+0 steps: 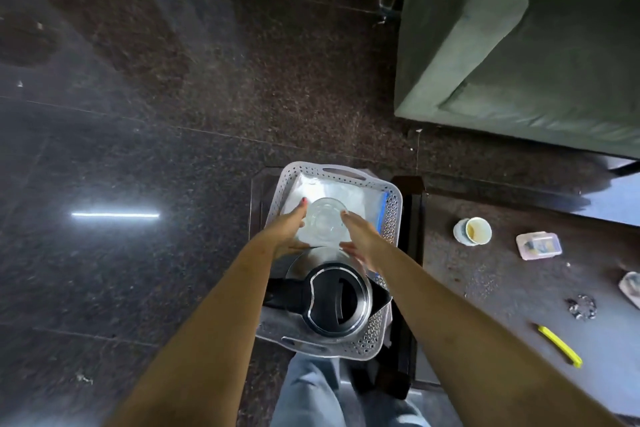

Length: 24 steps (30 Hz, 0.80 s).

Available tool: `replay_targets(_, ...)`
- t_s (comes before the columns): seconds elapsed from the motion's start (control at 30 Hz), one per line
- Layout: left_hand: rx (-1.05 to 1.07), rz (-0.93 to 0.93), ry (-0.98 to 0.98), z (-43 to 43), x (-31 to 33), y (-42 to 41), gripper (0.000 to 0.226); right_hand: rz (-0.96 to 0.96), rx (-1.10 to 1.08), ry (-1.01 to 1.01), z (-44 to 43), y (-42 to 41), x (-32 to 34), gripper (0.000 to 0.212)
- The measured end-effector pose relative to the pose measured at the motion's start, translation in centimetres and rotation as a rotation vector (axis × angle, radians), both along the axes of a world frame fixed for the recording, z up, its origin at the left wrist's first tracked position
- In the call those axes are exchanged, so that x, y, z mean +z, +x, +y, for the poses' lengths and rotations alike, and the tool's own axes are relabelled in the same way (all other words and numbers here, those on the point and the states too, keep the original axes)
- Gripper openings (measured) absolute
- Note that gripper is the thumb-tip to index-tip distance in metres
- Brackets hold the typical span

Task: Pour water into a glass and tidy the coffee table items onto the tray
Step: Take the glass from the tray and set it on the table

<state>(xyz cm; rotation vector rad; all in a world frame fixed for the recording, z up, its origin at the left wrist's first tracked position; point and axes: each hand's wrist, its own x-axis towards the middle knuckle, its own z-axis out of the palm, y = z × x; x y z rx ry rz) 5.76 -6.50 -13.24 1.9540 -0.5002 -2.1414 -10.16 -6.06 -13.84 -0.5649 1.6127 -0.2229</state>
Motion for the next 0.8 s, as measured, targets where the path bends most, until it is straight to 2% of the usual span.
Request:
replay_targets(0.13,0.139,0.115,0.033,-0.9,-0.9,-0.6,0.084,-0.080,-0.149,0.043,-1.0,0.5,-1.2,0.053)
replay_targets(0.33,0.177,0.181,0.030,-1.5,-0.9,-1.9,0.089,-0.125,-0.241,0.059,-2.1,0.8,-1.0,0.061)
replay_targets(0.5,0.163,0.120,-0.085,-2.4,2.1,-3.1,0.082,-0.196,-0.278,-0.006,-2.6,0.0,1.9,0.063)
replay_targets(0.7,0.013,0.251,-0.127,-3.7,7.4,-5.5,0.088,-0.264,-0.355,-0.119,-1.7,-3.8,7.1,0.068)
replay_targets(0.8,-0.014,0.222,-0.172,-3.3,9.5,-7.9,0.076,-0.262,-0.377,-0.216,0.0,-6.5,9.4,0.064)
